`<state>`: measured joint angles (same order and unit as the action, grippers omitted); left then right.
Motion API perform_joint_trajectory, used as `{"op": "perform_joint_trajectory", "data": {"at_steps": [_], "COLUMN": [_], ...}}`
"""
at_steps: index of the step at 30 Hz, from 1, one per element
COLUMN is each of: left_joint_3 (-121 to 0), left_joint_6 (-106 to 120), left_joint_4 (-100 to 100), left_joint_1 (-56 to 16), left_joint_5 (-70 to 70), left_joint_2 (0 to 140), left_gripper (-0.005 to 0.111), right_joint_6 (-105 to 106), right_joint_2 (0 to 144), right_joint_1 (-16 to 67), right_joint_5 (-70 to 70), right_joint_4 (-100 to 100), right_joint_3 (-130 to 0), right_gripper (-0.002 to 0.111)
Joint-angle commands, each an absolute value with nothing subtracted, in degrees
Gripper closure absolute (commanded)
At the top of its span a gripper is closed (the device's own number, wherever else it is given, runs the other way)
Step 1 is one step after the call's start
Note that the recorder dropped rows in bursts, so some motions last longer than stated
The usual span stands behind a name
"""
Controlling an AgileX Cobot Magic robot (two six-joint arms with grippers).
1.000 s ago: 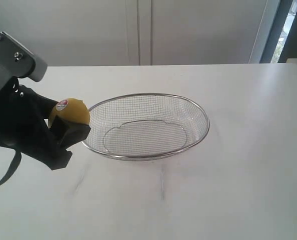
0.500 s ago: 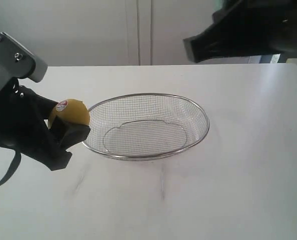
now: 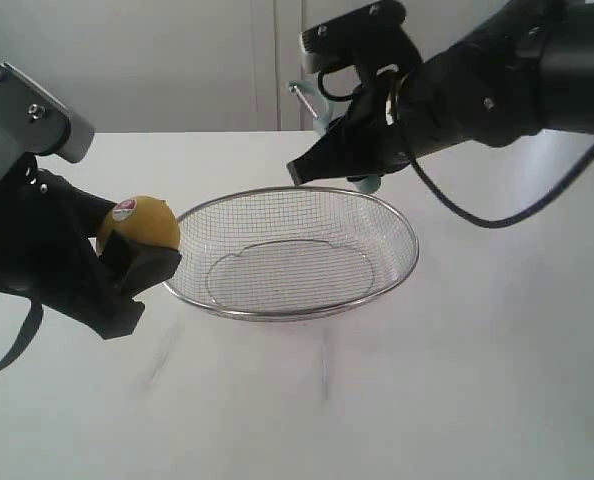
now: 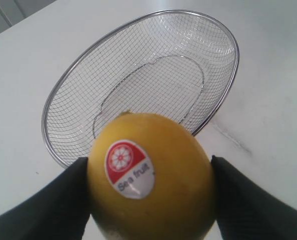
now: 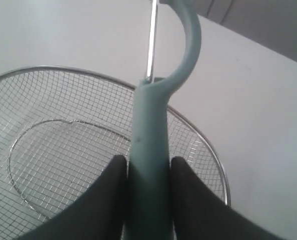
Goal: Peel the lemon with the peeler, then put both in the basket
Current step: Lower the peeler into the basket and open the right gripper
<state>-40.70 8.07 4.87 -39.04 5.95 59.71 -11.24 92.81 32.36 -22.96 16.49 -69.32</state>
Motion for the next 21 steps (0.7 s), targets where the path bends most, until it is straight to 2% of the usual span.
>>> {"op": "perform_joint_trajectory", "data": {"at_steps": [1, 7, 21], "left_joint_3": [-41.3, -41.3, -41.3], "left_joint_6": [7.6, 7.6, 7.6], "left_joint_4": [5.3, 5.3, 5.4], "left_joint_1": [-38.9, -39.0, -39.0], "left_joint_5": [5.2, 5.2, 5.2], "left_joint_2": [59.3, 59.3, 59.3], "left_gripper": [0.107, 0.107, 0.107], "right_joint_6": [-4.2, 3.1, 7.2], "right_joint_2": [99.3, 103.9, 109.1], "right_joint_1": [30.9, 26.7, 26.7], "right_joint_5": [-22.8, -24.4, -22.6], "right_joint_4": [9.7, -1.1, -8.0], "right_joint_3": [-72.1, -72.2, -71.9], "right_gripper": [0.108, 0.108, 0.108]}}
